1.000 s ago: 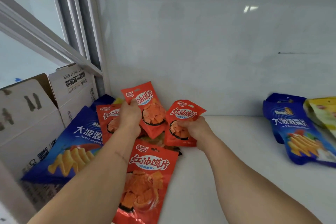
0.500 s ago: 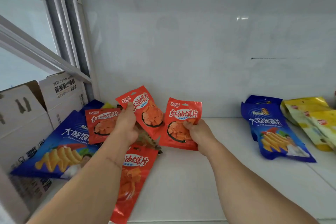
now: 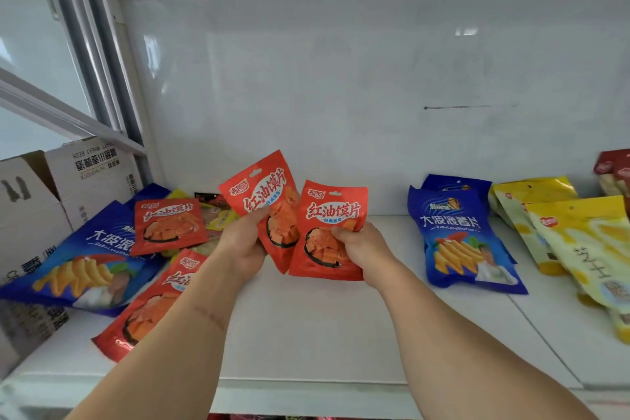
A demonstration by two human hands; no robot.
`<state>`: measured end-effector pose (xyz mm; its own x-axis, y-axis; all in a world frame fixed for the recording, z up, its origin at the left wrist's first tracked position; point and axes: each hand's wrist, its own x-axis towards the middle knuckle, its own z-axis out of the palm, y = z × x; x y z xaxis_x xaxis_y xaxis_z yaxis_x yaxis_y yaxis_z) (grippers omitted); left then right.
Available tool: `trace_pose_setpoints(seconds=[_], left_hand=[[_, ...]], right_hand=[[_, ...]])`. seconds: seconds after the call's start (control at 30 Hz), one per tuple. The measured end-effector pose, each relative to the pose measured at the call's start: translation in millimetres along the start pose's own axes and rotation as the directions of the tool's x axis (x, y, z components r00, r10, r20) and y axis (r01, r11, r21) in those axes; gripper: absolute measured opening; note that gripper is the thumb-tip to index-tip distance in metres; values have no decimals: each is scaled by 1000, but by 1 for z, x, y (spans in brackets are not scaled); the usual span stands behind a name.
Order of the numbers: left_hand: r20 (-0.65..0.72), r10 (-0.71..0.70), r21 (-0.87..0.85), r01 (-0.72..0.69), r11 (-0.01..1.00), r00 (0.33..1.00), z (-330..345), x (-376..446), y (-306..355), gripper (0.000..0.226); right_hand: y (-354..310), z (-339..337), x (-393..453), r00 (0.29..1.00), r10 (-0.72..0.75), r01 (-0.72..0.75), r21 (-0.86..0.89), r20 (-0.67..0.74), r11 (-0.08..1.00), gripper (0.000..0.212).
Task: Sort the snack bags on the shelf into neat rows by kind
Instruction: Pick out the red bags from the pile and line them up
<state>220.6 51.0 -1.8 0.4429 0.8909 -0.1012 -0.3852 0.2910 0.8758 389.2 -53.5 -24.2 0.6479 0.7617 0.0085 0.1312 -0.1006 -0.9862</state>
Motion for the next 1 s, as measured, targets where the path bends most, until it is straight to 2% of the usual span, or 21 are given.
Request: trace_pose_setpoints(seconds=[0.1,0.2,0.3,0.37,0.47,0.53,0.63,0.77,0.9,1.0], left_hand=[[-127,28,6,-27,1000,991,-1,0,-10,10],[-280,57,65,-40,997,958,-6,5,-13,5],[-349,132,191,-67,979,928,-13,16,-16,13],[-342,165,259,-76,963,925,-15,22,-18,17],[-303,187,336,-79,939,935,-10,30,-25,31],[-262,213,394,-97,914,941,-6,36,-32,29],[-203,203,403,-107,909,958,2,45,-41,16],[-151,182,402,-107,909,972,6,56,-57,7],[-143,145,404,-77,912,979,9,67,-68,19],[-144,105,404,-39,914,984,8,73,-74,27]], right_hand=[[6,-15,3,996,73,-73,-2,46,997,29],[10,-27,8,994,89,-87,-25,68,996,35],[11,-40,18,998,33,-36,-65,-46,997,30],[11,-44,27,992,-9,-3,-98,-124,995,25],[13,-49,41,981,-55,8,-245,-184,970,17],[15,-52,51,978,-59,-7,-315,-199,949,21],[22,-55,70,973,-34,-47,-345,-227,938,33],[35,-56,92,966,-38,-59,-362,-255,930,25],[39,-53,113,966,-39,-58,-365,-254,929,36],[44,-52,126,961,-46,-57,-358,-274,932,32]])
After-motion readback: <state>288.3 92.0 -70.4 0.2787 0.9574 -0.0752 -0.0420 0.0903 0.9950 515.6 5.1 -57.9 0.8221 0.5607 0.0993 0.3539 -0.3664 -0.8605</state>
